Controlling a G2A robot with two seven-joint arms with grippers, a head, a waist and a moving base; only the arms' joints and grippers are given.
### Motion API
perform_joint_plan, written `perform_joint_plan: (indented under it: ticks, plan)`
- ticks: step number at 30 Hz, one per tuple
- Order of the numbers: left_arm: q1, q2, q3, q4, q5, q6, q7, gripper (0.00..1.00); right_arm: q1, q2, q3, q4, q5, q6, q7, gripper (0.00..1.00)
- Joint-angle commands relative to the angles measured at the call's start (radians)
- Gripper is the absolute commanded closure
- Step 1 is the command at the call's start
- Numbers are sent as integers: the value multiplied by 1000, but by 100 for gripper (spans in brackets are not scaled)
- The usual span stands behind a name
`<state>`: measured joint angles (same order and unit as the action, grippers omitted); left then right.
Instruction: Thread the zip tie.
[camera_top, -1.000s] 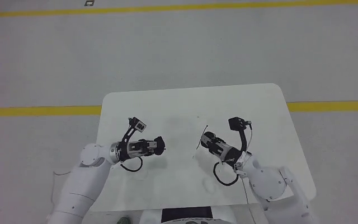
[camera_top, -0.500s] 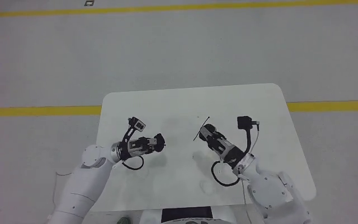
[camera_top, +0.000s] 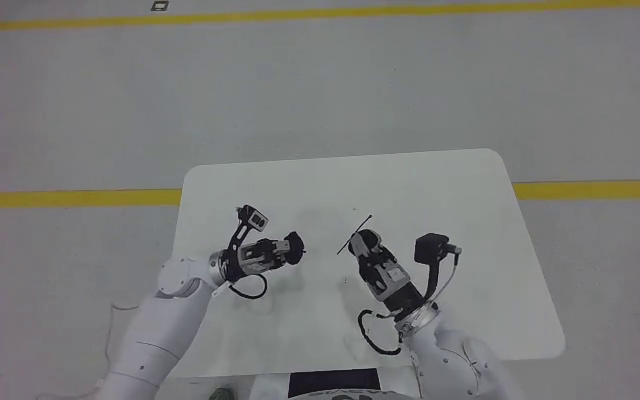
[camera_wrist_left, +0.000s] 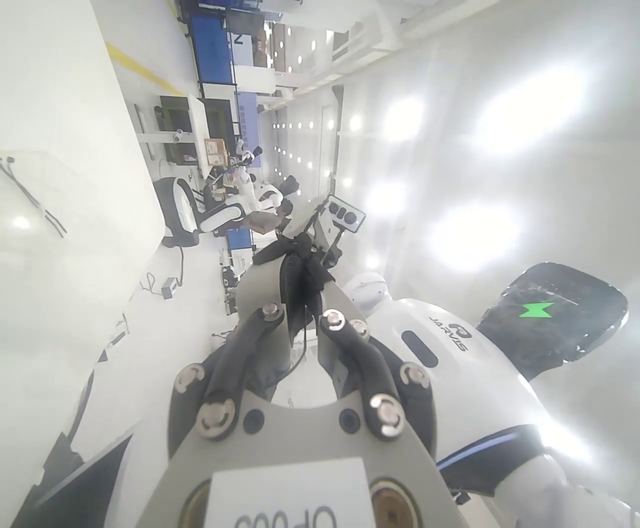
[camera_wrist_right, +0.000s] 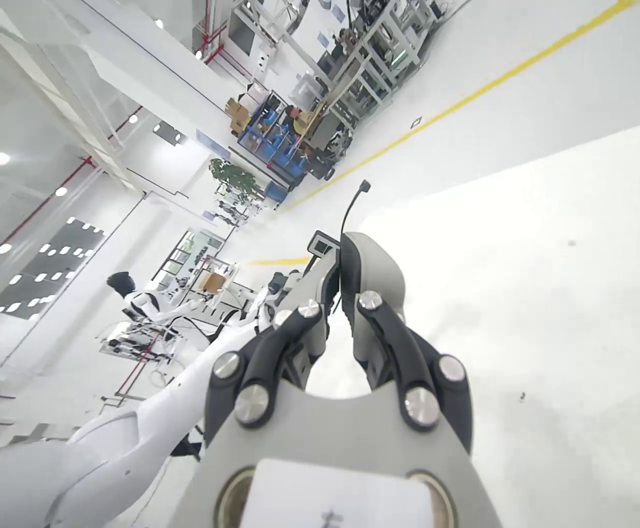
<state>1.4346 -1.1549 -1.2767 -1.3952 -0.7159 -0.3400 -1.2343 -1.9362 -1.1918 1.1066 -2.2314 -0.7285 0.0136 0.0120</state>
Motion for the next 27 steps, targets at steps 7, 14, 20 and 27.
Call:
perform_joint_plan:
  ticks: [7,14,20,27]
  plan:
    - [0,0,-1,0,-2,0,-3,100,0,0,1,0,10,0,12,100]
    - [18,-6,33,-34,-2,0,76,100,14,-10,-63,14,-119,61,-95,100]
    - [7,-15,70,-40,15,0,103,100,16,-19,-135,43,-251,116,-168,100]
    - [-2,-21,76,-41,41,0,125,100,13,-21,-160,68,-343,141,-202,100]
